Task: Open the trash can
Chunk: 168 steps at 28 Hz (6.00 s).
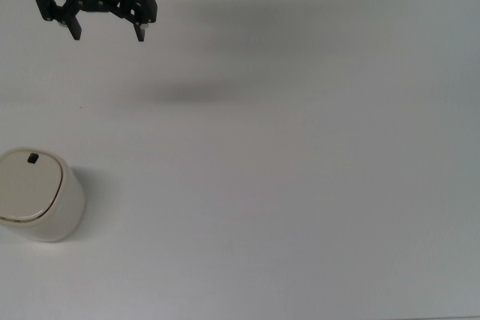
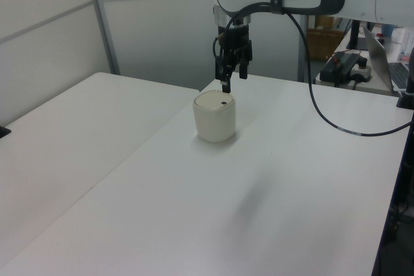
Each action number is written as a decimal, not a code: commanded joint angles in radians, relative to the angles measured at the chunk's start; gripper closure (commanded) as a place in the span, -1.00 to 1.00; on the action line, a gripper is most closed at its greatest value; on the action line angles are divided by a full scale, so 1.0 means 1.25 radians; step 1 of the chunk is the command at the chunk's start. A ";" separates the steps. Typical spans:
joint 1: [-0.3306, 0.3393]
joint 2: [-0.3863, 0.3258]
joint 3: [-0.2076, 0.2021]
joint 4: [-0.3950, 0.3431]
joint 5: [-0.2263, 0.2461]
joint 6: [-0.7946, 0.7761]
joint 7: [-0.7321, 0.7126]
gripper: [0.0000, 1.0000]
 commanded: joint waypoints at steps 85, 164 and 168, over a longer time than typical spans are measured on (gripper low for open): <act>-0.126 0.249 -0.017 -0.029 -0.071 0.554 0.038 1.00; 0.008 -0.005 0.050 -0.011 -0.051 -0.040 0.018 -1.00; 0.007 -0.003 0.052 -0.011 -0.051 -0.037 0.010 -1.00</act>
